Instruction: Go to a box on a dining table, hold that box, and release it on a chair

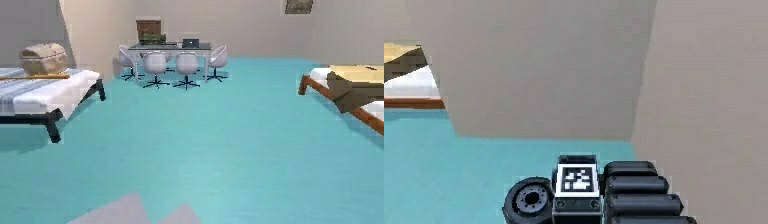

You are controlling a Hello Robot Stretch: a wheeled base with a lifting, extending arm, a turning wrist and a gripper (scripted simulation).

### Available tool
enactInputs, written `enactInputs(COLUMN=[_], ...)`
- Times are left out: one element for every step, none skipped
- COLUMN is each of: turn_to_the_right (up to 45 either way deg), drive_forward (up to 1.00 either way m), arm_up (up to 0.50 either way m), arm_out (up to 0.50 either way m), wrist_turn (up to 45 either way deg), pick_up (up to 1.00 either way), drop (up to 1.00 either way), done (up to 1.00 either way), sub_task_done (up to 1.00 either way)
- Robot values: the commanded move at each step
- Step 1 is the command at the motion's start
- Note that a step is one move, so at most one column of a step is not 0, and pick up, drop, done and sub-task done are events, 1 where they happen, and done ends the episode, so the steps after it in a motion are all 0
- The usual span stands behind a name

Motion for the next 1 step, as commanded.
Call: enactInputs(turn_to_the_right=[0.0], drive_forward=[0.05], arm_up=[0.00], arm_out=[0.00], wrist_turn=[0.0], pick_up=[0.00], drop=[0.00], done=[0.00], sub_task_done=[0.00])
